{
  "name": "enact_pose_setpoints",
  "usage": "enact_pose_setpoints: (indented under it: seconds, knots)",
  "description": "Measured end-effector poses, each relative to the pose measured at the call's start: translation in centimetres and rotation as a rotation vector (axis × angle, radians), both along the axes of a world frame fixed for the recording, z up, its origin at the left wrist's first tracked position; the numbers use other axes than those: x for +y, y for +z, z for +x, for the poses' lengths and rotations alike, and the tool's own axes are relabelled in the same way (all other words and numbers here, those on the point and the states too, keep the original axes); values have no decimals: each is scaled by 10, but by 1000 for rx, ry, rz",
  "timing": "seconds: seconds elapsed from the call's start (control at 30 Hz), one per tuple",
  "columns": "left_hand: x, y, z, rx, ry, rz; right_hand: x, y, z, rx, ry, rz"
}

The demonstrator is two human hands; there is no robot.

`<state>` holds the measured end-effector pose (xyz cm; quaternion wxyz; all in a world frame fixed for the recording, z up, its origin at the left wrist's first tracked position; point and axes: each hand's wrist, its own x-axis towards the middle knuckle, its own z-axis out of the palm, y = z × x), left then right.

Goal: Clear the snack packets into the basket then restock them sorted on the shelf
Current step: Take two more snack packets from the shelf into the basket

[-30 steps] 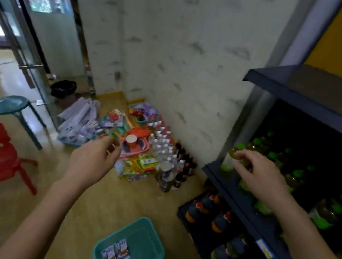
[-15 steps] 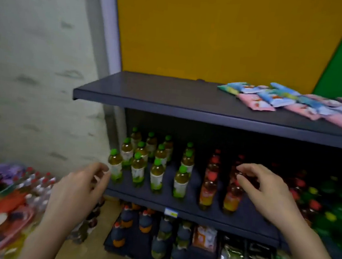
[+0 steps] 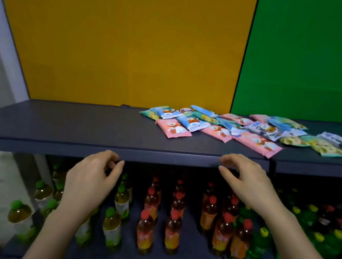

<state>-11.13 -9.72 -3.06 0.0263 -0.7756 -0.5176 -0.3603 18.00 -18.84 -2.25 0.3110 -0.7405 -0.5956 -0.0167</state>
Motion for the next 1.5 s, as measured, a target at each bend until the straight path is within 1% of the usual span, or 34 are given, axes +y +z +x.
enact_pose_setpoints:
  seconds: [0.13, 0.27, 0.33, 0.47, 0.57, 0.6, 0.7, 0.9, 0.93, 1.03, 1.07, 1.13, 1.2, 1.23, 1.33, 1.4, 1.5]
  knots:
    - [36, 8, 48, -59, 7, -32, 55, 16, 30, -11, 74, 8]
    - [76, 20, 96, -98, 48, -185, 114, 33, 38, -4, 100, -28]
    - [99, 26, 119, -29, 76, -259, 142, 38, 39, -1, 96, -48]
    - [140, 30, 160, 80, 110, -394, 191, 44, 37, -66, 16, -70]
    - [158, 30, 181, 189, 167, -433, 217, 40, 35, -72, -39, -213]
    - [163, 30, 185, 185, 166, -452, 222, 38, 34, -90, -59, -254]
    - [183, 31, 186, 7, 112, -585, 234, 35, 31, -161, -116, -285]
    - [200, 37, 168, -255, 49, -732, 241, 38, 33, -65, -103, -300]
    - [201, 37, 163, -302, 15, -767, 240, 39, 33, -24, -93, -291]
    - [195, 41, 150, -477, -99, -817, 240, 37, 38, 199, -23, -219]
    - [191, 42, 145, -511, -109, -818, 239, 37, 40, 224, -23, -179]
    - [179, 45, 132, -548, -90, -797, 235, 38, 45, 206, -56, -97]
    - [163, 44, 112, -648, -107, -764, 224, 43, 47, 253, -34, -15]
    - [154, 42, 100, -697, -103, -732, 216, 46, 46, 341, 17, 20]
    - [117, 32, 55, -815, -27, -604, 192, 46, 32, 735, 251, 57]
    - [85, 24, 21, -893, 45, -512, 178, 40, 10, 853, 376, 46]
    - [28, 6, -34, -997, 168, -422, 161, 26, -38, 934, 559, -16]
